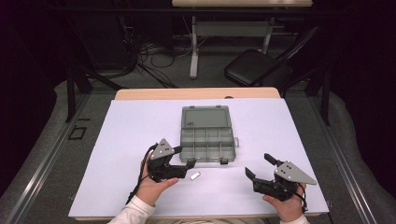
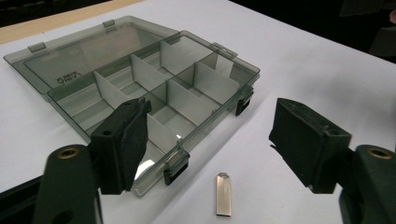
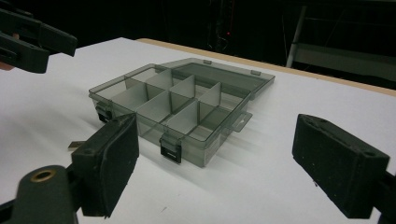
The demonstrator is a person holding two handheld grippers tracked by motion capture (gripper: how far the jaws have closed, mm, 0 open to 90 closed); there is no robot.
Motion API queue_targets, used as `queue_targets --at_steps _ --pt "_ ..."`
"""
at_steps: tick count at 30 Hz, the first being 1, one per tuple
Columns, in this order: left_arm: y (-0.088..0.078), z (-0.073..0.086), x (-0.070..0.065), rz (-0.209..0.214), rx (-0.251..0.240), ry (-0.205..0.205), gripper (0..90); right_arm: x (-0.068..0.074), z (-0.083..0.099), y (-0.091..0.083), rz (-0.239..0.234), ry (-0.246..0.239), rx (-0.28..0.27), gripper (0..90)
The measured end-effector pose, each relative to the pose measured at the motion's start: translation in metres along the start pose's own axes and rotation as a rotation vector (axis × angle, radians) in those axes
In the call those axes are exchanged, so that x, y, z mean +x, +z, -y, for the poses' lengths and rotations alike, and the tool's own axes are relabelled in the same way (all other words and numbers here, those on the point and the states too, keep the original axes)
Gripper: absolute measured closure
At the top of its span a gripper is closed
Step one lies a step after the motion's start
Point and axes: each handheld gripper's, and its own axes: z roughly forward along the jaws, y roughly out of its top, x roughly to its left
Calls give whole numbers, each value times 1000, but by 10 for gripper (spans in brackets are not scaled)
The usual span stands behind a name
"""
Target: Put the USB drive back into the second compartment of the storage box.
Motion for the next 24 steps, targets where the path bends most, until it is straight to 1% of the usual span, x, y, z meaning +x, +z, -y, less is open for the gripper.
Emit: queue_targets --at_steps 1,4,5,8,10,12,14,15,17,19,20,21,24 --pt "1 0 -1 -3 4 0 276 0 0 0 0 0 0 144" --pt "5 2 -2 -3 20 -4 315 0 0 0 -3 -1 3 144" --pt "8 3 -2 0 32 -8 323 0 0 0 -3 1 3 144" --pt "10 5 -2 -1 44 -6 338 0 0 0 -4 4 5 144" --pt "12 7 -2 3 50 -8 340 0 0 0 -3 6 7 144" --pt "14 9 -2 -2 54 -18 346 0 1 1 -5 5 6 144" --pt "15 10 -1 -2 56 -18 346 0 1 1 -8 4 6 144" --pt "16 11 -1 -7 58 -27 346 0 1 1 -9 2 6 144" --pt "17 12 -1 -8 60 -27 354 0 1 1 -9 3 7 144" --pt "18 14 -2 -14 65 -23 387 0 1 2 -10 -1 9 144" --pt "20 15 -3 -18 75 -13 389 1 1 2 -13 -4 9 145" --pt "20 15 -3 -18 75 -13 390 1 1 2 -13 -4 10 146" --pt "24 17 -6 -35 103 5 404 1 1 2 -15 -4 13 146"
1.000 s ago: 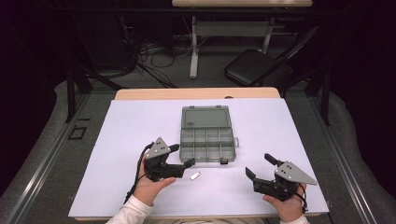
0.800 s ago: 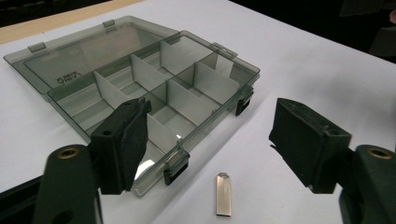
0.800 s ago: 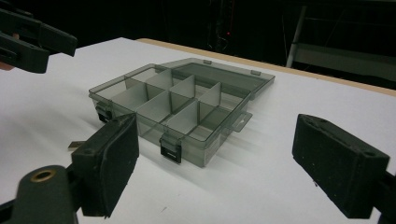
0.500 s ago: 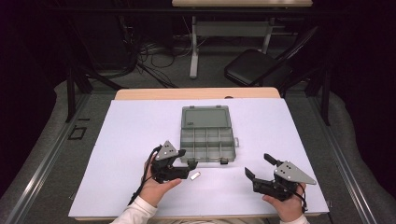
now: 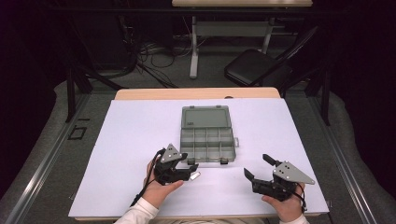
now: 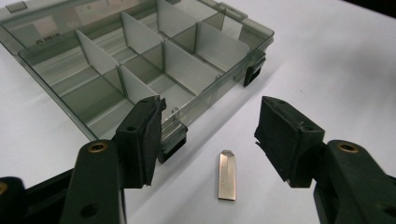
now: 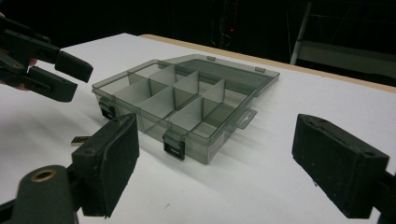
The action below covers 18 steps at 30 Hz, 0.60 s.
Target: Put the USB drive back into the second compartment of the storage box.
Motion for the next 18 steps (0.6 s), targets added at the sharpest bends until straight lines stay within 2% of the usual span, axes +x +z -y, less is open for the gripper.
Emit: queue_targets --at_steps 4,6,12,18 --pt "2 1 -3 -16 4 12 405 0 0 0 -3 0 2 147" --pt "5 2 -4 -1 14 2 405 0 0 0 -5 0 3 147" --pt "11 6 -5 5 48 9 406 0 0 0 -9 -2 7 147" --pt "17 11 -11 1 87 40 440 0 1 1 -16 -8 10 149"
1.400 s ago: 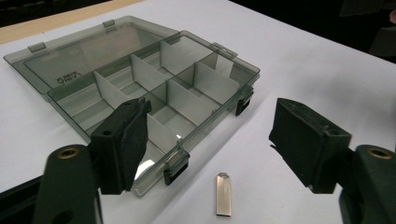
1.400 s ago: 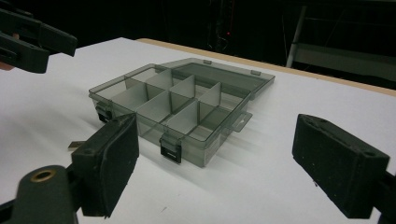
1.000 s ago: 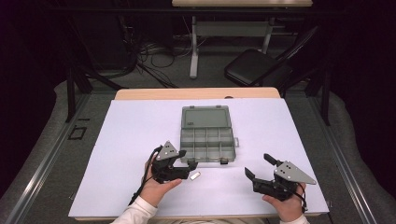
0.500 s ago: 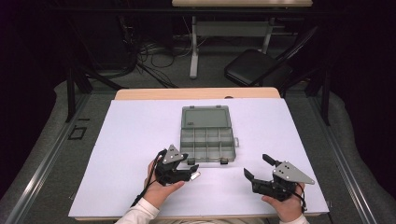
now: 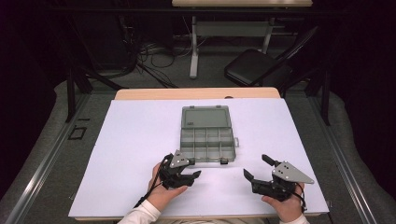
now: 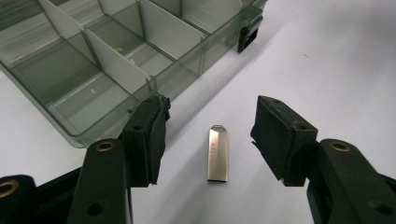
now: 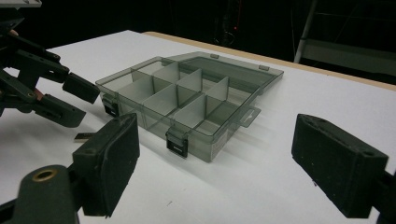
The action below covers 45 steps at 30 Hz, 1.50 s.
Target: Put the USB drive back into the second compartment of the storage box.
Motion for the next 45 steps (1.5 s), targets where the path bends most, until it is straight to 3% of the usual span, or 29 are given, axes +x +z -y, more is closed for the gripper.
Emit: queue_targets --at_steps 6,17,34,45 --pt "4 3 -1 8 13 -6 457 0 0 0 -1 -2 3 149" --pt "10 7 -2 26 46 -15 574 0 0 1 -5 -4 8 150" --pt "15 9 -4 19 74 14 716 0 1 1 -7 -5 11 151" --pt "18 11 -7 7 94 29 756 0 1 1 -8 -3 8 151"
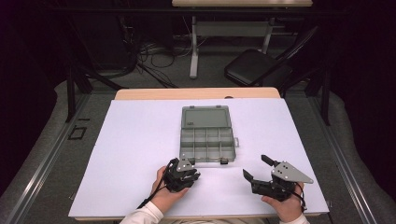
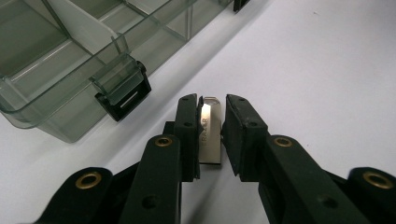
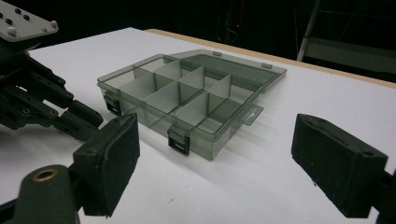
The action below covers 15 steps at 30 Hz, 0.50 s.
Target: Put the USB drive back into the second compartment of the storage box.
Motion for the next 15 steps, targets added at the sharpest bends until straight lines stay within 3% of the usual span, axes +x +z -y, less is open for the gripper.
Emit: queue_targets --at_steps 15 --pt "1 1 -3 -15 -2 24 789 0 0 0 -2 0 4 151"
